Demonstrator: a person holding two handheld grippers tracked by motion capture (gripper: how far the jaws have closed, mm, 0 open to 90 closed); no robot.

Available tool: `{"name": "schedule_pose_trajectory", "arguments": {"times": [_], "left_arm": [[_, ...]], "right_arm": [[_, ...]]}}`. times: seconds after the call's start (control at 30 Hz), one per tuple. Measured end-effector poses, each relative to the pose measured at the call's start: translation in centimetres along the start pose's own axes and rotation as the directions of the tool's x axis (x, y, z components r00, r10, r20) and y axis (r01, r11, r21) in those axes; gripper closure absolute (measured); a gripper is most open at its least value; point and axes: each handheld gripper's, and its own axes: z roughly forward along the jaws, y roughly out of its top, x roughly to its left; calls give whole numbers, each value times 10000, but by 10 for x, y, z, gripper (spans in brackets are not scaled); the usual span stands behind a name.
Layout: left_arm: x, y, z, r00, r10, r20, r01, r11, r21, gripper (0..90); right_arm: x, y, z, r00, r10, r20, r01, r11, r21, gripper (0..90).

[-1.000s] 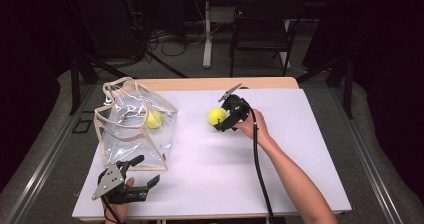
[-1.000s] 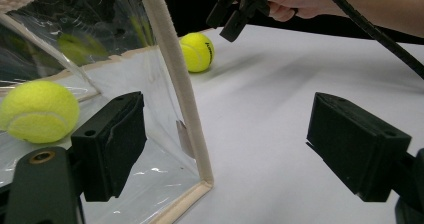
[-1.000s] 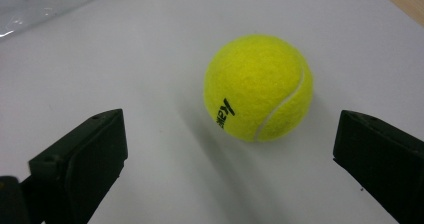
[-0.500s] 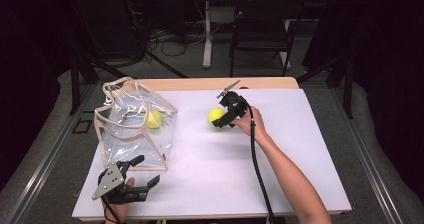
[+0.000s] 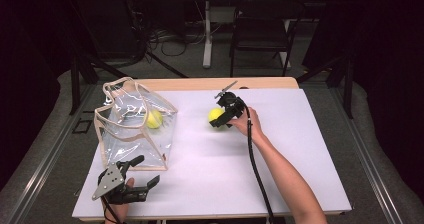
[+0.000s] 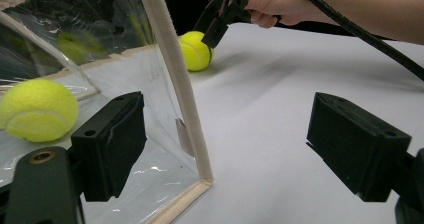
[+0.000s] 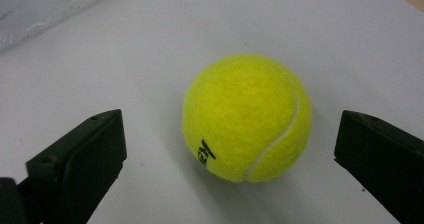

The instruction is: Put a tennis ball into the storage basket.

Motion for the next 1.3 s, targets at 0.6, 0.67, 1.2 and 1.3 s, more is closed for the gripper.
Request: {"name": "schedule_pose_trajectory", "arguments": {"times": [0.6,0.67,1.2,1.3], "left_arm": [[0,0,0,10000,6,-8,-6,10000,5,156],[0,0,0,10000,3,-1,-3,10000,31,156],[-1,-1,1,10000,-2,14,2,10000,46,156],[-1,-1,1,10000,10,13,-10,10000,54,156]], "right_arm": [[-5,-2,17,9992,395,47,-395,9992,71,46],[-5,-2,18,9985,541,70,-543,9984,178,55],[-8,-5,26,9976,678,114,-681,9974,239,248],[-8,-5,26,9976,678,101,-681,9973,263,254]]}}
